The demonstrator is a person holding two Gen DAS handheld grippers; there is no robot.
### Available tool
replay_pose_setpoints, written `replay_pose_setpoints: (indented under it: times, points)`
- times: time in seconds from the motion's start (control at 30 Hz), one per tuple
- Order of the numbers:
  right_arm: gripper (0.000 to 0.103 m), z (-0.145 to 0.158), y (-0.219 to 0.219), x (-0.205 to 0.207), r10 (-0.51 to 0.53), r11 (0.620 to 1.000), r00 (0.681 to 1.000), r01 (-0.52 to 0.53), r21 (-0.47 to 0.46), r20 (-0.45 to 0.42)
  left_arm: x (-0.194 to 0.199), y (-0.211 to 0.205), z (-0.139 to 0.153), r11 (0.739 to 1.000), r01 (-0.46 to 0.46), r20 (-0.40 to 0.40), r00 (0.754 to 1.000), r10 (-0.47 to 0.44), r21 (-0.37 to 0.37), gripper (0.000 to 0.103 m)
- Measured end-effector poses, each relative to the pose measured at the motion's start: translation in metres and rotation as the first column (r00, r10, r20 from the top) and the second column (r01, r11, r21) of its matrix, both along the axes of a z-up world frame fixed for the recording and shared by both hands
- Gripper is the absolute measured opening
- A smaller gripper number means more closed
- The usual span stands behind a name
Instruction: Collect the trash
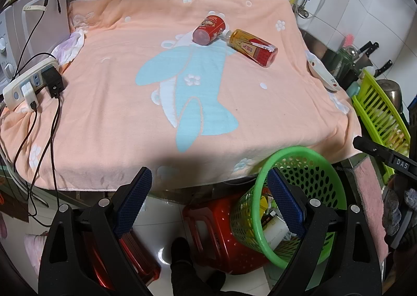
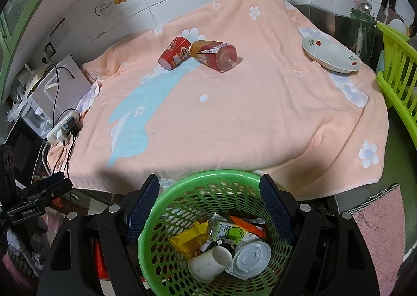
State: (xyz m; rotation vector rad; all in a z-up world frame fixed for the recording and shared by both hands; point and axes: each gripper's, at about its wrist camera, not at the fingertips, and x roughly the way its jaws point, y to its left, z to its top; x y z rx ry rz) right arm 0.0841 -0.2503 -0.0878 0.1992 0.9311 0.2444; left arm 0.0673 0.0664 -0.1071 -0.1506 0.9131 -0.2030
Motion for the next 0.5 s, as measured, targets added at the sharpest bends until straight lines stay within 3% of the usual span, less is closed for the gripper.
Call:
replay_pose_setpoints:
  times: [0.5]
  points:
    - [0.076, -0.0001, -0.0009, 0.0000, 0.001, 1.000, 1.000, -0.001, -0.001, 0.000, 0.0001, -0.0008, -0.0004, 1.000, 0.000, 0.000, 1.000, 0.000, -0.002, 0.089]
